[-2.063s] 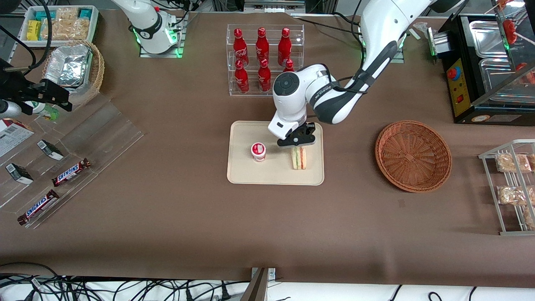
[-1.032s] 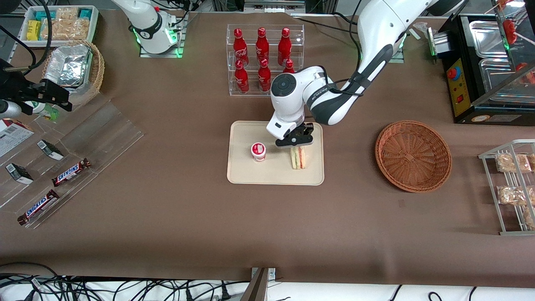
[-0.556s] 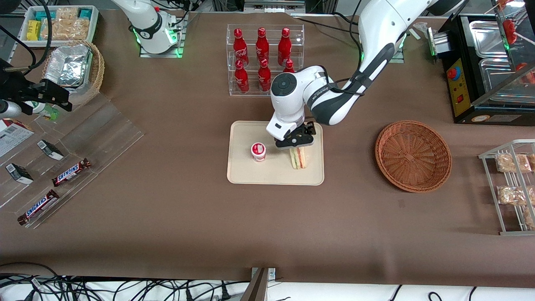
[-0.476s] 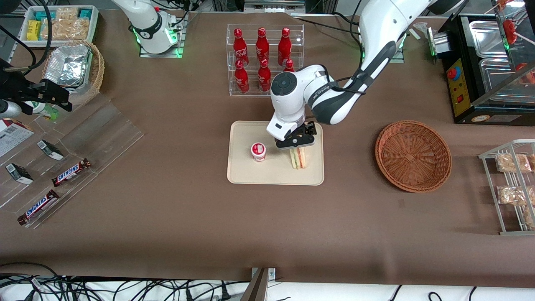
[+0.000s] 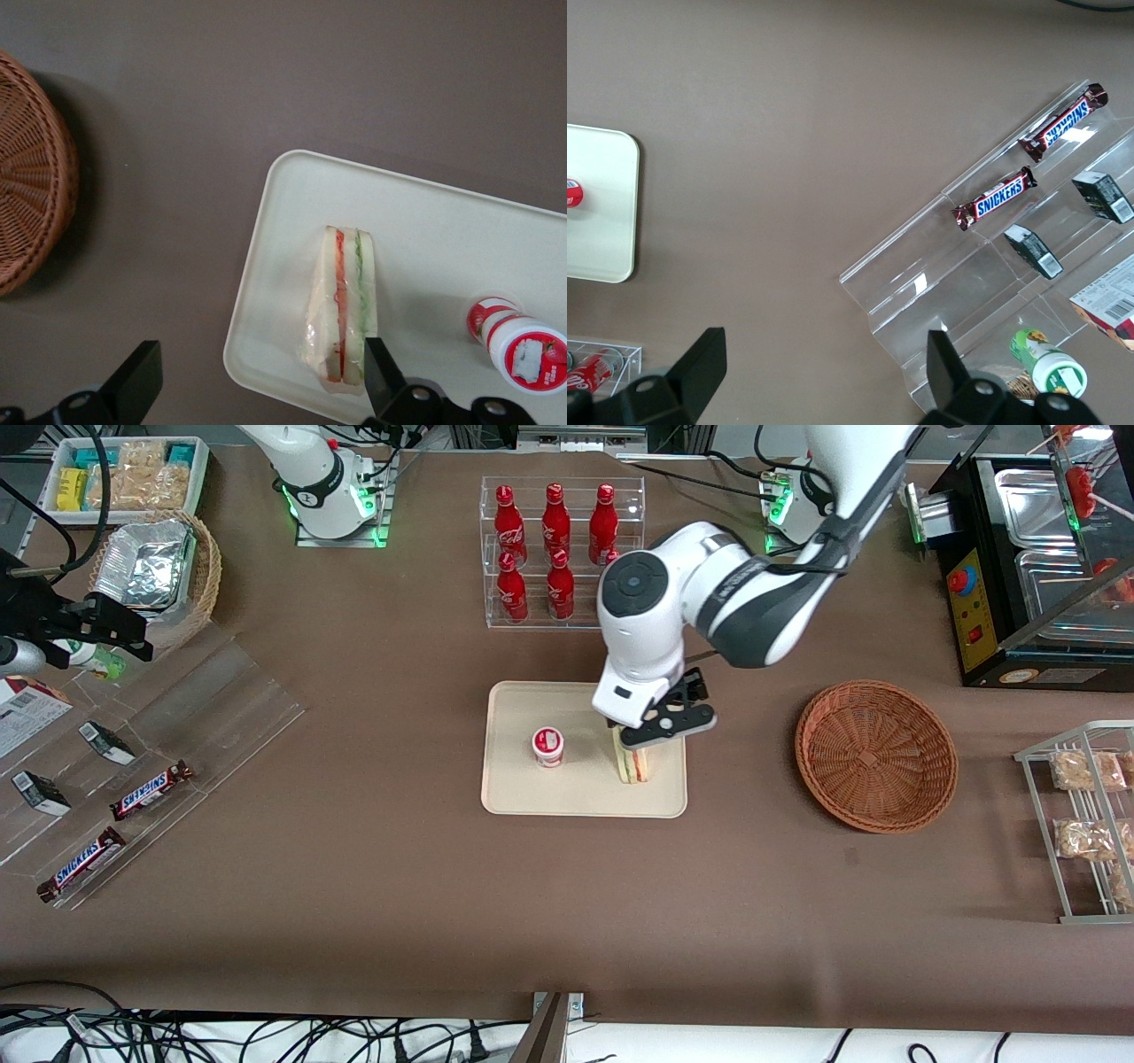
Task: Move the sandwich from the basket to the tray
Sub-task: 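Open the left gripper to release the sandwich and raise it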
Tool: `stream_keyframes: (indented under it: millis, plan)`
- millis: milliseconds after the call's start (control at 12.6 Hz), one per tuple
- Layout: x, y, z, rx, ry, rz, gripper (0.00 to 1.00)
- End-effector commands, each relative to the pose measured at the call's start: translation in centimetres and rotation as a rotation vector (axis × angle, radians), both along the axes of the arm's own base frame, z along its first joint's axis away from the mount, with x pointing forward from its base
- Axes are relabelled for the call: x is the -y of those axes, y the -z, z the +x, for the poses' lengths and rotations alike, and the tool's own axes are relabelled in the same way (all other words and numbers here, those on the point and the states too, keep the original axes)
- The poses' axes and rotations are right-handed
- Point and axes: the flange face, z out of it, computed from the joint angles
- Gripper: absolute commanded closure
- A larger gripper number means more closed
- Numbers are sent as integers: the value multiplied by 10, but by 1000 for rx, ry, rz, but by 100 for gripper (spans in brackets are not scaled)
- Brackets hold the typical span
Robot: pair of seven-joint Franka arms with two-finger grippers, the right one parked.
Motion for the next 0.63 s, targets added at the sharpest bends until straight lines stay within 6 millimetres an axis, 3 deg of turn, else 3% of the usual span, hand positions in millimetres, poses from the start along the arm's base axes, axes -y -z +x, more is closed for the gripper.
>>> stream_keyframes:
  millis: [0,317,556]
  plan:
    - [-52,-53,26,-74,58,-80,0]
    - [-137,-107,55,-129,163,-144,0]
    - [-191,-123,69,-172,228,-160,0]
